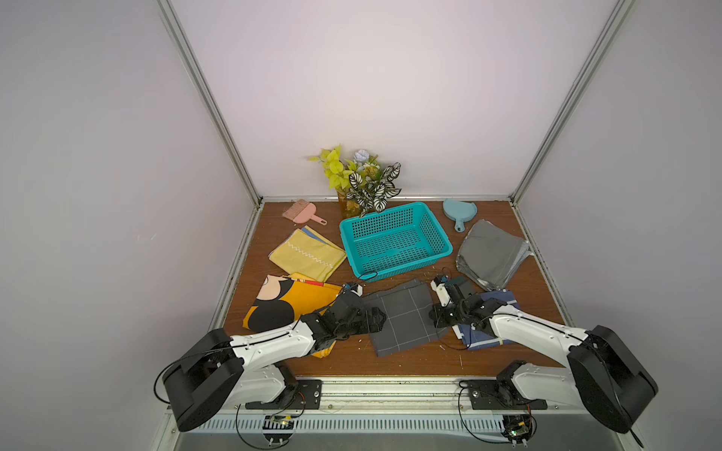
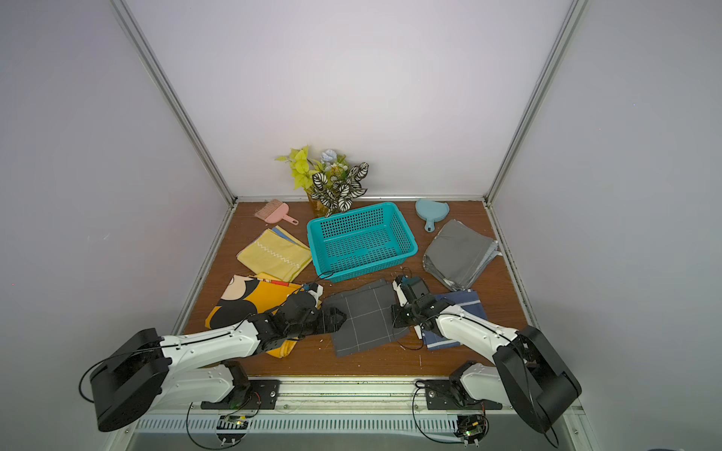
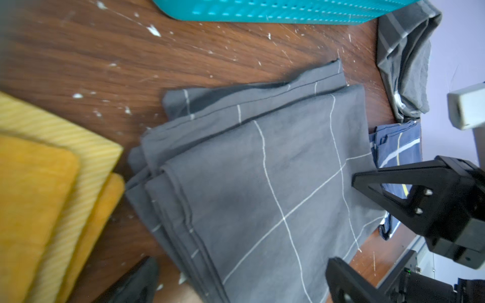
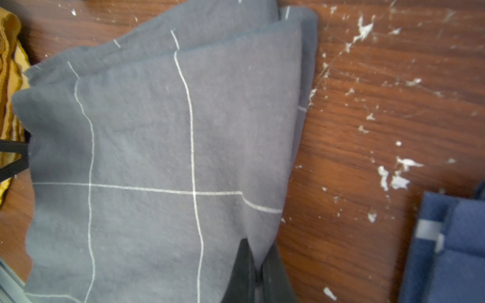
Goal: Put the folded pillowcase in the basket
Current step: Pick up the pillowcase from the center of the board.
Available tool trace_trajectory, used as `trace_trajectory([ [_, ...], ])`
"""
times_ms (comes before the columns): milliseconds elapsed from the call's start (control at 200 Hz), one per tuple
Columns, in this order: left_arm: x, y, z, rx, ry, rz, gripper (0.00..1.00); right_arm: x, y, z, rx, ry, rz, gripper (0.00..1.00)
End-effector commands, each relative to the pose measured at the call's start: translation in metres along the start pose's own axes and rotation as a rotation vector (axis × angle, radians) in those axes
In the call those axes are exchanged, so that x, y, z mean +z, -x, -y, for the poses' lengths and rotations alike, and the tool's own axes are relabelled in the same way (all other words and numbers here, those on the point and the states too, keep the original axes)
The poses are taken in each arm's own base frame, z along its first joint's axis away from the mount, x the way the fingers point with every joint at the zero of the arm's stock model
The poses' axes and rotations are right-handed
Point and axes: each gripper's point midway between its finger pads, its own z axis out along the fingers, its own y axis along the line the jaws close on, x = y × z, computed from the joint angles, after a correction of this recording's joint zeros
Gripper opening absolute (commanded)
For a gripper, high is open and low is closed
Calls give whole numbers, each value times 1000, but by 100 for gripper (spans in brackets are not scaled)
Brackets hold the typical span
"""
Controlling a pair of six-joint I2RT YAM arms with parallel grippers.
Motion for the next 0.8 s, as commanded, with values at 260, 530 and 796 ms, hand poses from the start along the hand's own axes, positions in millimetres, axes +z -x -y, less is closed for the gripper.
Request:
trace_trajectory([
  [260,23,-39,-21,-8,88,-167,99,0,-5,0,26,4,-28,0],
  [530,31,-50,-25,33,143,-221,53,-1,-7,-4,34,34,-29,0],
  [796,32,-46,-14,82,153,-213,1,-12,-2,-13,18,74,3,0],
])
